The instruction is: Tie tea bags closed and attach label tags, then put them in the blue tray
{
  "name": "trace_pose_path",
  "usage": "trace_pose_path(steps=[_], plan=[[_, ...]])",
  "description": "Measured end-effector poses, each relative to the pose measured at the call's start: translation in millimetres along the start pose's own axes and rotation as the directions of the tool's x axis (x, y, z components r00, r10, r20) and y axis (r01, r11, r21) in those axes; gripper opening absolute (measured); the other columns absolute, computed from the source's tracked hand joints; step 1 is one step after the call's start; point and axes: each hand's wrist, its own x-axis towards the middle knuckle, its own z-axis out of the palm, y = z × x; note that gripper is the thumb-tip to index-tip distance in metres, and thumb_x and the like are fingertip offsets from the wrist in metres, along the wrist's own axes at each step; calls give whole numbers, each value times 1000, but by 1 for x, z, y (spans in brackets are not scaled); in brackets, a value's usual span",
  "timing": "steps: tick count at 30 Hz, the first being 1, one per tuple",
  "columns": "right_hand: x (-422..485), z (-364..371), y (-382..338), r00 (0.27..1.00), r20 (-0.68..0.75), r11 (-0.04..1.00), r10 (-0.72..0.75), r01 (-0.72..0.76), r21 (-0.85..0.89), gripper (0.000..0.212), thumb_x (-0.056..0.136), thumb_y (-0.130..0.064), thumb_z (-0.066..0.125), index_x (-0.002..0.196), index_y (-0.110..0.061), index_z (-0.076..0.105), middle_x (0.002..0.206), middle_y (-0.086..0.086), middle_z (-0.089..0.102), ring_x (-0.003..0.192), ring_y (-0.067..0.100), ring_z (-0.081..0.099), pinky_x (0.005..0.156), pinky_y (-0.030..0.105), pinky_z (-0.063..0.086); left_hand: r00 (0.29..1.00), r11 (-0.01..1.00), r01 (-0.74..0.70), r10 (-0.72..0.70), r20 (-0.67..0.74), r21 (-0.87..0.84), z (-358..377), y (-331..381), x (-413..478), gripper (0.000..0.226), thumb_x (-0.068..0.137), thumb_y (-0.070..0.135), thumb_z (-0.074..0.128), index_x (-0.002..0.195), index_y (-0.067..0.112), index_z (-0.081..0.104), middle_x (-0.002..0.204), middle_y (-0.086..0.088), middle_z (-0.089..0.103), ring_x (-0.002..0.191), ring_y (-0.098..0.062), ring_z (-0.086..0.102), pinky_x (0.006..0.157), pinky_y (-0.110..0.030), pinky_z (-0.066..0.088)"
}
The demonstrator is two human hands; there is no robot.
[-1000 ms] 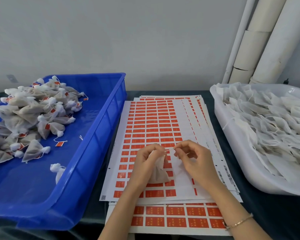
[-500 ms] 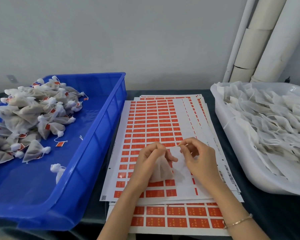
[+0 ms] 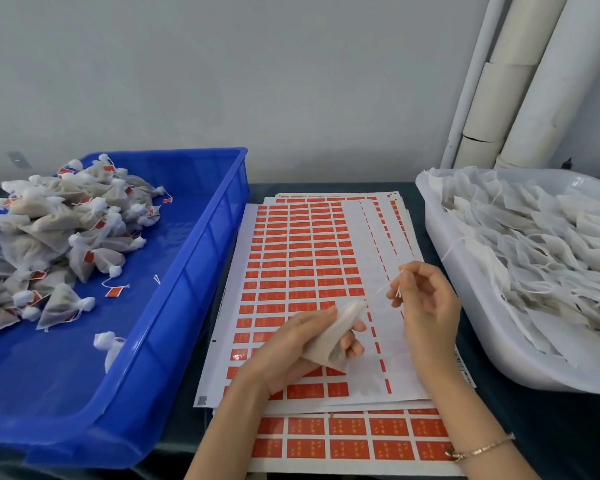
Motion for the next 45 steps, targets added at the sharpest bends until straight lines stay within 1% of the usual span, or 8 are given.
trace_pose_path(steps=[5,11,18,23,29,31,37,45], plan=[[1,-1,6,996,-56,996,68,-71,-47,6,95,-20,56,94,-22,61,77,-10,67,68,7,64,64,14,52,998,995,-9,4,-58,-100,-1,-1,-1,27,94,33,54,106,11,65,96,-11,64,98,-24,64,91,-34,49],[-1,2,12,982,98,951,159,-126,-283,7,92,-30,60,88,-36,60,78,-20,66,80,-5,62,70,12,50,959,948,-225,174,-224,-225,-3,5,-2,29,81,39,66,105,23,73,93,-5,66,90,-17,64,89,-30,49],[-10,8,14,948,306,841,84,97,-532,10,89,-30,65,91,-39,60,84,-29,60,75,0,61,68,6,43,885,903,-387,307,-349,-186,-4,4,-1,30,89,40,58,113,27,69,118,-3,66,107,-19,63,92,-29,50],[-12,9,10,895,437,848,88,163,-504,16,88,-28,67,86,-42,59,84,-27,62,80,0,60,68,4,45,823,910,-414,372,-429,-5,-4,-2,3,29,94,32,53,118,26,68,126,2,64,122,-15,57,95,-22,49],[-16,11,3,833,542,917,111,125,-380,19,88,-22,68,84,-40,62,79,-24,65,82,-3,62,72,5,47,704,804,-241,530,-473,543,0,-16,7,19,95,31,56,100,16,66,84,-1,64,77,-13,61,68,-20,52],[-16,11,1,827,550,932,119,98,-348,18,88,-21,68,84,-38,63,78,-23,65,81,-1,63,71,7,48,701,749,-160,544,-460,643,1,-20,10,17,94,27,57,109,21,64,95,9,63,87,-6,59,71,-14,49],[-14,9,-4,811,567,961,144,21,-274,11,89,-20,66,85,-31,66,77,-16,68,78,8,66,74,17,54,695,660,-135,595,-404,739,2,-21,11,27,91,21,62,117,28,62,115,16,61,108,5,54,85,-9,47],[-16,11,-10,785,598,976,162,-37,-216,8,89,-16,65,87,-23,68,78,-8,69,77,11,66,75,20,55,709,524,-187,657,-255,831,-1,-23,15,18,89,12,65,104,17,74,110,12,67,114,-5,54,95,-16,46]])
